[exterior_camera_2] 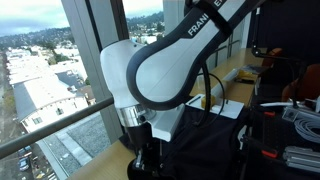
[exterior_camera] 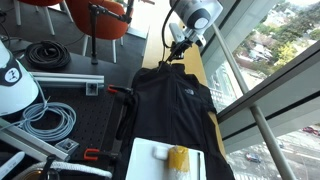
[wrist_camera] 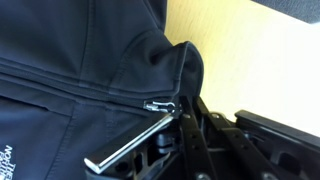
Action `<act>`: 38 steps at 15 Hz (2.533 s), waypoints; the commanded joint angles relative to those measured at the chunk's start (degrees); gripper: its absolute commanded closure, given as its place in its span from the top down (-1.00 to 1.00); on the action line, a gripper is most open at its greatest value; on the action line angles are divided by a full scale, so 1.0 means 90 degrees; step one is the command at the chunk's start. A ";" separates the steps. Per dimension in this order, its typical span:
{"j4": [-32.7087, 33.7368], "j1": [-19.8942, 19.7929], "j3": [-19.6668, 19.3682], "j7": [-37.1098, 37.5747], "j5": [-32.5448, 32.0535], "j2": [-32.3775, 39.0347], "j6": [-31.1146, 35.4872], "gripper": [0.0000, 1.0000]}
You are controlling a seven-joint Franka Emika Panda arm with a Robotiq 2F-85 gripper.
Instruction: Fully zip up the fleece jacket
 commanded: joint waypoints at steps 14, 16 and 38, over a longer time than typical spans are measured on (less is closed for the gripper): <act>-0.0324 -0.0525 -0.0218 -0.0035 0.0115 0.0005 -0.0043 -0.96; -0.0449 -0.0593 -0.0268 -0.0024 0.0088 -0.0046 -0.0046 -0.33; -0.4108 -0.2369 -0.0906 -0.1565 -0.0358 -0.4401 0.0272 1.00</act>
